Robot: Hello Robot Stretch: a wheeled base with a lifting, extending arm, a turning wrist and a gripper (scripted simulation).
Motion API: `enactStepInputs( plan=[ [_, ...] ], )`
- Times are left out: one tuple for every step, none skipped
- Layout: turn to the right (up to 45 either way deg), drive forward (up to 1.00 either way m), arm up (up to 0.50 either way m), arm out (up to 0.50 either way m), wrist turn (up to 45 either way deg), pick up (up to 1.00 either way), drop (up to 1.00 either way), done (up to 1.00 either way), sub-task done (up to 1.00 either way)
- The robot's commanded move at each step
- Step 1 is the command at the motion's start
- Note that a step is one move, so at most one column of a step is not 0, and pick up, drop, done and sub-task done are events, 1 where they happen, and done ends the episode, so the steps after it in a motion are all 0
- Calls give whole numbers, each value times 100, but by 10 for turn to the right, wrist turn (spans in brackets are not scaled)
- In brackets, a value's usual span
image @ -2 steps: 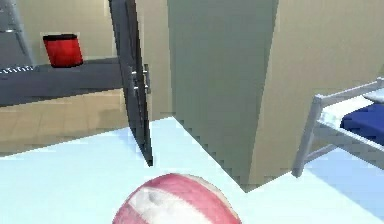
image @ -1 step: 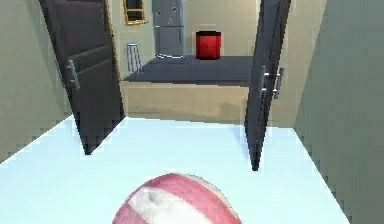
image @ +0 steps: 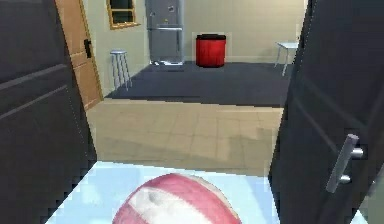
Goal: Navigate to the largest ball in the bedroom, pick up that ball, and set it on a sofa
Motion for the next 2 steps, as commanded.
enactStepInputs(
  plan=[
    [-60, 0, 0, 0, 0, 0, 0, 0, 0],
    [0, 40, 0, 0, 0, 0, 0, 0, 0]
  ],
)
